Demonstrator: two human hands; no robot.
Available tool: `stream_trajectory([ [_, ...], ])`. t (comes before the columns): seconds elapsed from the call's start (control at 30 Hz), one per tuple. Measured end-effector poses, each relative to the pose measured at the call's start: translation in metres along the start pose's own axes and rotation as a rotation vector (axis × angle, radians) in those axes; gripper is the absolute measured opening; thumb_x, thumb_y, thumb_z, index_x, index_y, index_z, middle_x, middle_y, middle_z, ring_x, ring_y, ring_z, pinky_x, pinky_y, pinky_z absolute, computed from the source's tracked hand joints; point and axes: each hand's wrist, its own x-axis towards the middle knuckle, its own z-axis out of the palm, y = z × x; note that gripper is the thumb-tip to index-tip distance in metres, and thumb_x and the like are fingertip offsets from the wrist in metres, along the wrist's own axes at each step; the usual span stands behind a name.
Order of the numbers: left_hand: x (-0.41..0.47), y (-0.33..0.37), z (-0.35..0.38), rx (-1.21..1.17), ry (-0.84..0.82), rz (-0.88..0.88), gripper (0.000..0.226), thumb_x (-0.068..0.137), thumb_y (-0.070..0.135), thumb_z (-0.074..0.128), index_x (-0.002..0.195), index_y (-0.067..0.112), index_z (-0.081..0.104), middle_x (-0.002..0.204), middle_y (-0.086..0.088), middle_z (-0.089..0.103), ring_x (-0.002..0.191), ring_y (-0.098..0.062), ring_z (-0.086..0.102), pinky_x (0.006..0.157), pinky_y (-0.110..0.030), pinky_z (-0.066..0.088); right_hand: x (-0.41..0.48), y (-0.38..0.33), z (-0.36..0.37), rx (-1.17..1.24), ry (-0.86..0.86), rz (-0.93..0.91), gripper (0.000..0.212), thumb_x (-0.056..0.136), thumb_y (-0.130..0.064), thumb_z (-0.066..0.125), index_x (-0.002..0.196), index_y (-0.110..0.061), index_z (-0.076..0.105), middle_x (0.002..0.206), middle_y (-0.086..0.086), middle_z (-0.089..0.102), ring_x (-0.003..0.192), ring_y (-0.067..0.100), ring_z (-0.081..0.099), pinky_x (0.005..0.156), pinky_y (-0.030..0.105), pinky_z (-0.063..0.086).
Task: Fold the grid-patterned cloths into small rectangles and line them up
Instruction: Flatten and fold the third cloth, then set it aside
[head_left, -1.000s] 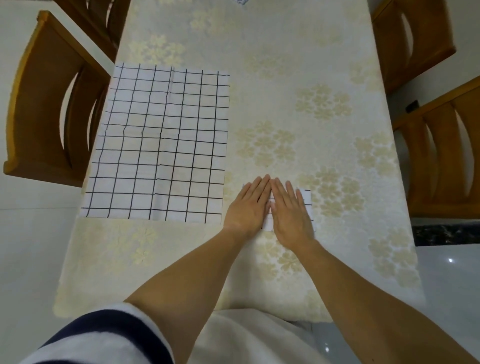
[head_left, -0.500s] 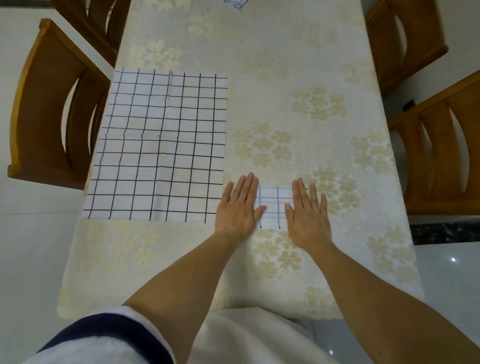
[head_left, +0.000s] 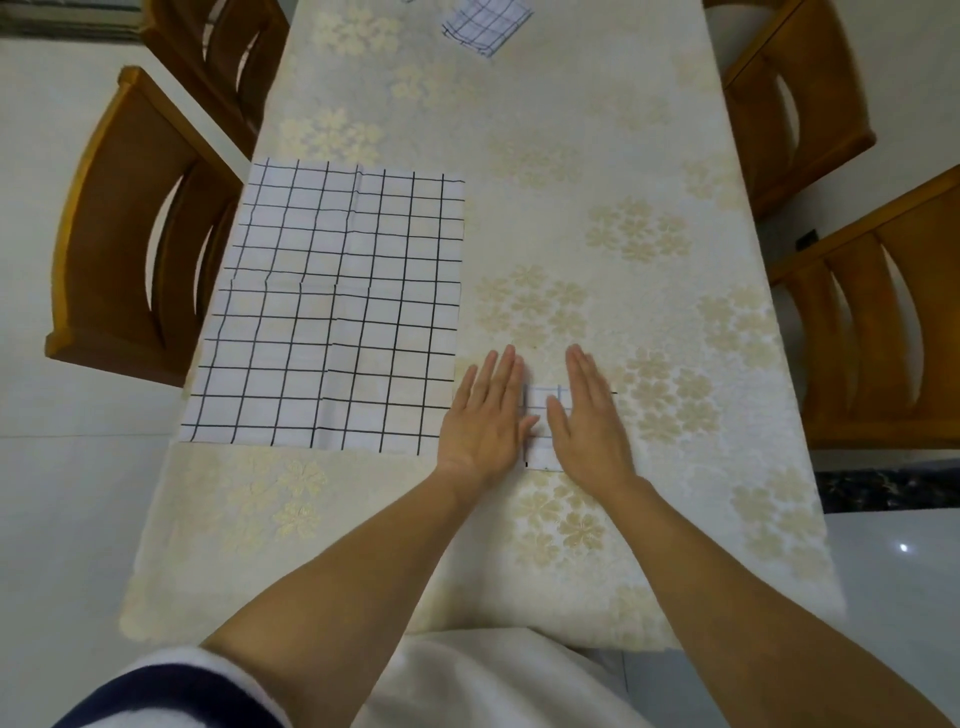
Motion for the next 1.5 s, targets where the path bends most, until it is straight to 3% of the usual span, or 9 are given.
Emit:
stream_trajectory([
  [0.1,0.006,0.021,-0.001,-0.071,-0.002,0.104,0.068,0.107,0.038,0.022,0.159,0.01,-0.011,0.166,-0.007,-0.019,0.153,-0.021,-0.019,0.126,-0.039,-0.006,0.003,-0.039,0.013,0.462,-0.006,0.032,0.056,0.106,-0.03,0.039,0.157,-0.017,0.021,0.164,-0.008,0.02,0.149,0.001,0.015,0.119,0.014,0.015],
  [0.2,0.008,0.026,0.009,-0.108,-0.107,0.072,0.07,0.106,0.036,0.031,0.159,0.01,-0.007,0.168,-0.008,-0.011,0.154,-0.018,-0.014,0.125,-0.035,-0.009,0.0,-0.047,0.032,0.58,0.006,0.118,0.053,0.105,-0.033,0.037,0.154,-0.017,0.03,0.162,-0.007,0.026,0.148,0.001,0.021,0.122,0.023,0.019],
  [0.33,0.001,0.018,0.024,0.037,-0.151,0.104,0.085,0.101,0.047,0.036,0.157,0.011,-0.017,0.165,-0.009,-0.021,0.151,-0.022,-0.025,0.125,-0.041,-0.01,-0.013,-0.023,0.045,0.362,-0.13,0.067,0.058,0.106,-0.043,0.029,0.159,-0.023,0.015,0.166,-0.015,0.007,0.15,-0.003,0.001,0.126,0.034,0.01],
  [0.53,0.0,0.019,0.023,0.063,-0.151,0.098,0.076,0.104,0.045,0.021,0.155,0.012,-0.024,0.163,-0.009,-0.03,0.149,-0.021,-0.03,0.124,-0.041,-0.014,-0.016,-0.008,0.042,-0.071,-0.196,-0.081,0.062,0.104,-0.051,0.003,0.157,-0.024,-0.013,0.164,-0.013,-0.017,0.149,0.001,-0.017,0.125,0.037,0.004],
  [0.83,-0.003,0.005,0.021,0.024,-0.126,0.019,0.07,0.103,0.056,-0.004,0.156,0.014,-0.023,0.163,-0.002,-0.031,0.15,-0.017,-0.026,0.125,-0.042,-0.01,-0.027,0.047,0.02,-0.407,-0.216,0.004,0.062,0.102,-0.051,-0.004,0.156,-0.024,-0.018,0.164,-0.008,-0.021,0.149,0.013,-0.023,0.125,0.04,-0.001],
  [1.07,-0.009,-0.015,0.008,0.135,-0.156,-0.013,0.071,0.104,0.052,-0.001,0.153,0.007,-0.026,0.161,-0.009,-0.032,0.15,-0.024,-0.028,0.124,-0.043,-0.012,-0.032,0.061,0.002,-0.481,-0.209,0.101,0.069,0.097,-0.05,-0.008,0.157,-0.017,-0.013,0.165,0.0,-0.016,0.151,0.021,-0.017,0.125,0.042,-0.005],
  [1.2,-0.007,-0.009,-0.003,0.056,-0.034,0.05,0.063,0.108,0.037,0.006,0.156,0.005,-0.016,0.164,-0.012,-0.023,0.152,-0.025,-0.023,0.125,-0.042,-0.01,-0.019,0.023,0.014,-0.315,-0.067,0.056,0.061,0.106,-0.038,0.02,0.159,-0.01,0.006,0.166,0.003,0.003,0.153,0.017,-0.001,0.125,0.036,0.005],
  [1.33,0.002,0.02,0.002,-0.009,-0.093,0.096,0.062,0.107,0.03,0.015,0.159,0.008,-0.011,0.167,-0.008,-0.016,0.154,-0.021,-0.017,0.126,-0.04,-0.006,-0.005,0.007,0.044,-0.342,-0.202,0.0,0.071,0.104,-0.03,0.037,0.158,-0.011,-0.004,0.166,0.003,-0.008,0.152,0.016,-0.012,0.125,0.037,0.001],
  [1.5,-0.002,0.012,0.018,0.008,-0.105,0.02,0.059,0.108,0.034,0.007,0.158,0.01,-0.017,0.166,-0.005,-0.021,0.153,-0.018,-0.019,0.126,-0.039,-0.007,-0.016,0.025,0.038,-0.452,-0.191,-0.004,0.062,0.103,-0.045,-0.001,0.157,-0.018,-0.013,0.165,-0.003,-0.018,0.151,0.018,-0.018,0.125,0.043,-0.003],
])
